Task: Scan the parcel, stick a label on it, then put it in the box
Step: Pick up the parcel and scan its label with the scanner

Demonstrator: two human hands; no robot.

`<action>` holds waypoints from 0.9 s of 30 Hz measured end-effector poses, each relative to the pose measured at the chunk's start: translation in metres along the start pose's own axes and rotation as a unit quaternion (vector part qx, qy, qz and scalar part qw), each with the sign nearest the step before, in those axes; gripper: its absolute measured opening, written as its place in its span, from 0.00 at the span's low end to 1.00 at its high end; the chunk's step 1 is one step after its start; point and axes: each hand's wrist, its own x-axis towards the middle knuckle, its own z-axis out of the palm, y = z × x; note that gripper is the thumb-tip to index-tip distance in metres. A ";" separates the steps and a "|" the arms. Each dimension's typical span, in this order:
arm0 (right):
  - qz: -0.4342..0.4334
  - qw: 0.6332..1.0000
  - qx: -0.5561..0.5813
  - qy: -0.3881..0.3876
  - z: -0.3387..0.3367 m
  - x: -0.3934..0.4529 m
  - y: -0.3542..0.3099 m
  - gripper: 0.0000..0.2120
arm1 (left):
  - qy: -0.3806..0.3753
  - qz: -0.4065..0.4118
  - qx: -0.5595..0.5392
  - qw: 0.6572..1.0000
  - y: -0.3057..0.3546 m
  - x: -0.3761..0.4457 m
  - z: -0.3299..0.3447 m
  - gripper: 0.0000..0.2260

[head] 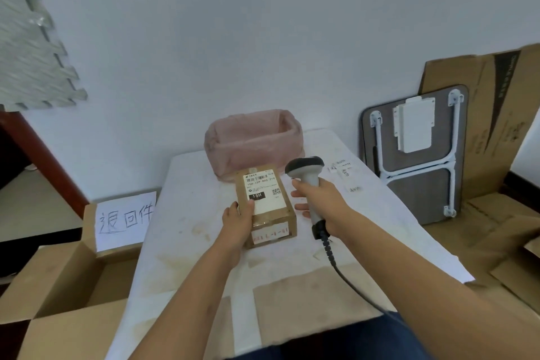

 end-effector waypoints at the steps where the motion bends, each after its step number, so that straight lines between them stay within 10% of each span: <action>1: 0.001 1.000 -0.011 -0.003 0.003 0.000 0.000 0.13 | -0.008 0.000 -0.008 1.000 -0.011 0.011 -0.001 0.38; 10: -0.040 0.997 -0.059 0.021 0.012 -0.005 0.003 0.20 | -0.071 -0.048 -0.040 0.996 0.023 -0.015 -0.012 0.17; 27: -0.068 0.996 -0.039 0.040 -0.006 -0.018 -0.001 0.15 | -0.150 -0.086 -0.167 0.971 0.032 -0.008 -0.033 0.35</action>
